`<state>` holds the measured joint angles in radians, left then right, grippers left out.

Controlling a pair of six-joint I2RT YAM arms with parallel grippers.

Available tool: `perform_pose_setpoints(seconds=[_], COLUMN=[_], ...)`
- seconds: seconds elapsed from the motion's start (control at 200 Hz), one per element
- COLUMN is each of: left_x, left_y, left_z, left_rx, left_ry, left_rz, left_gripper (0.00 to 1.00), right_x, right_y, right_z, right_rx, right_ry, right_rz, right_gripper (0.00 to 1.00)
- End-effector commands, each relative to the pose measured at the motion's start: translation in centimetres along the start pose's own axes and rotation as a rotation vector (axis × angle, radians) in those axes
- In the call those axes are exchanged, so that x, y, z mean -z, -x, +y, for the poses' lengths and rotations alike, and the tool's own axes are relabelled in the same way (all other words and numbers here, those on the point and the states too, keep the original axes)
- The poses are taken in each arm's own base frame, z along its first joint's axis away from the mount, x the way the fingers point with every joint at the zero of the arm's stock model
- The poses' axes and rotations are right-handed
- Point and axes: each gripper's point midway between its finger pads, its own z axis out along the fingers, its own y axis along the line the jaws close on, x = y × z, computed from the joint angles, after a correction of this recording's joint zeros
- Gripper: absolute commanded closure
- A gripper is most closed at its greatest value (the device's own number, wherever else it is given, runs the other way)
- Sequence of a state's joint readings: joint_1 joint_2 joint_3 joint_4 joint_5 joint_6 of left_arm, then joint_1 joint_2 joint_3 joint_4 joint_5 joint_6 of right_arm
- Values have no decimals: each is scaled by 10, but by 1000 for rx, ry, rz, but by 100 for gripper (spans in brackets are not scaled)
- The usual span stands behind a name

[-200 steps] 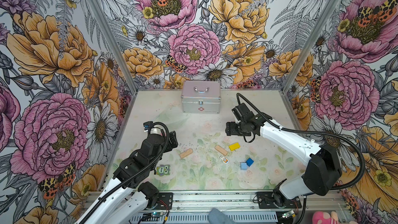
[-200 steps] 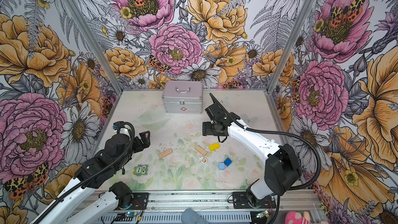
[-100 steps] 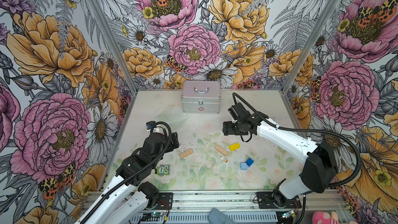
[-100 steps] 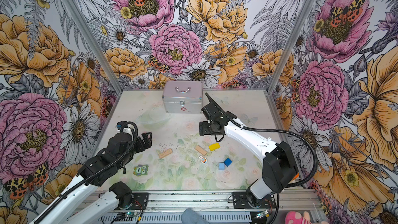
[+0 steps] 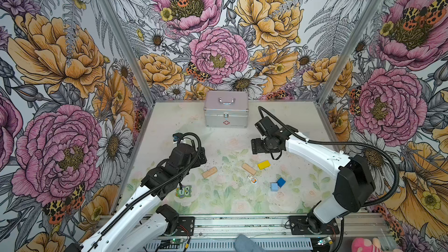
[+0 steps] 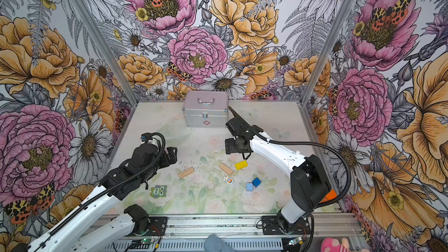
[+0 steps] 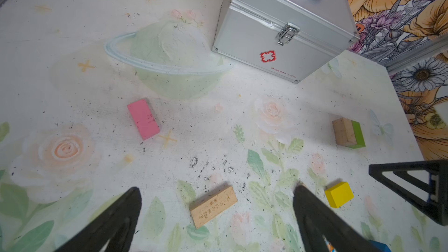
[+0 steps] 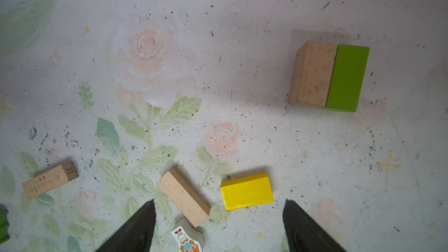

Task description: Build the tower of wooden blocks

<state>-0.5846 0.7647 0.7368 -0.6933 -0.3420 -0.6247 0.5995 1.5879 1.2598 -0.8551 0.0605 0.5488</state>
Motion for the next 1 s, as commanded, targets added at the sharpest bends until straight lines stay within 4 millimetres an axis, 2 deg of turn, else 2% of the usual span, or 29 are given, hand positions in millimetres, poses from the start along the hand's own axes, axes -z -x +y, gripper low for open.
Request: perform_pose_setpoints(seconds=[0.0,0.665,0.995], left_x=[5,7,7], left_y=[14,13,13], left_z=[-13,-14,-14], left_rx=[24,45,48], left_ry=[-55,-74,-73], left_rz=[-34,-32,-33], left_gripper=[1,1,1], right_x=[-1,-1,-2], right_y=[5,-3,-3], right_z=[-8,-26,-27], right_rx=[9,-23,-28], right_ry=[-29,-55,-52], right_rz=[-12,-5,-1], right_gripper=[15,17,17])
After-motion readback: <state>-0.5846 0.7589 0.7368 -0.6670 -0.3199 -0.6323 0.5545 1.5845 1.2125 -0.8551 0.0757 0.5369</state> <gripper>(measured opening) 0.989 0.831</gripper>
